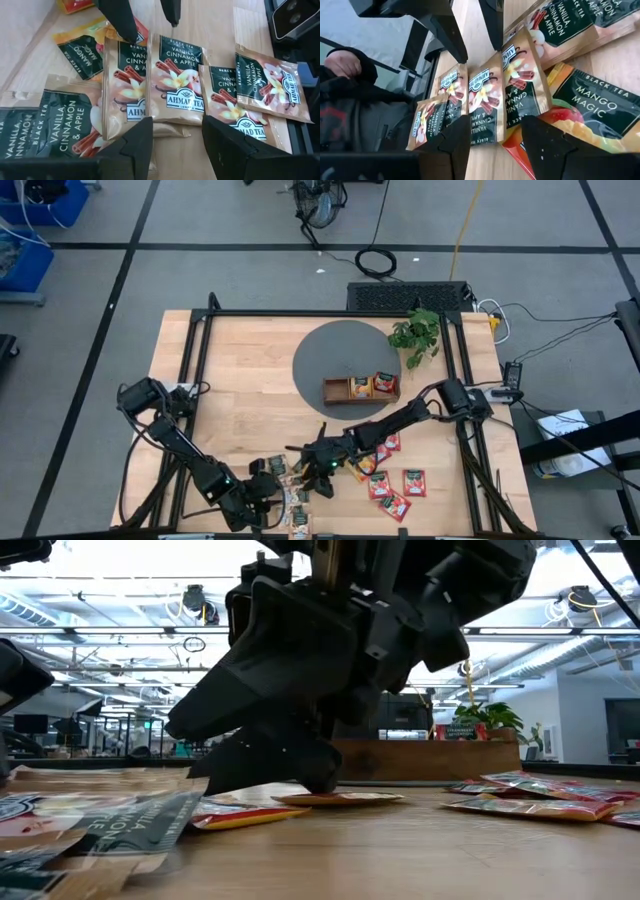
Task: Pick & Place Tea
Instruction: Put the brown tea bag into the left section of the wooden organizer
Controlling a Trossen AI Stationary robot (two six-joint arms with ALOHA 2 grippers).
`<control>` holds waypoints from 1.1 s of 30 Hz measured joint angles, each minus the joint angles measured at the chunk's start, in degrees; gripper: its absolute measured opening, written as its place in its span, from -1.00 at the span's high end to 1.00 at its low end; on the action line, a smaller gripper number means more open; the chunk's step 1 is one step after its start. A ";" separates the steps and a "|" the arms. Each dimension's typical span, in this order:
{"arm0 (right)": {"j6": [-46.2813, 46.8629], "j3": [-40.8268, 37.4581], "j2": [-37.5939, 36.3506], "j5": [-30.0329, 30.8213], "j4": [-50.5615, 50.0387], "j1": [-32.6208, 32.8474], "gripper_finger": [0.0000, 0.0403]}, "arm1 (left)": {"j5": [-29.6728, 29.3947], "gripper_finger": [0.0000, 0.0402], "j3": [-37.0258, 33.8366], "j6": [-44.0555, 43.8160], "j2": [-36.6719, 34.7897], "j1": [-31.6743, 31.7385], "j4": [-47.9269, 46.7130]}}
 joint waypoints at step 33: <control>-11.87 0.00 -0.46 2.95 -2.22 0.26 0.23 | -3.93 0.14 0.92 10.65 -0.02 0.85 3.26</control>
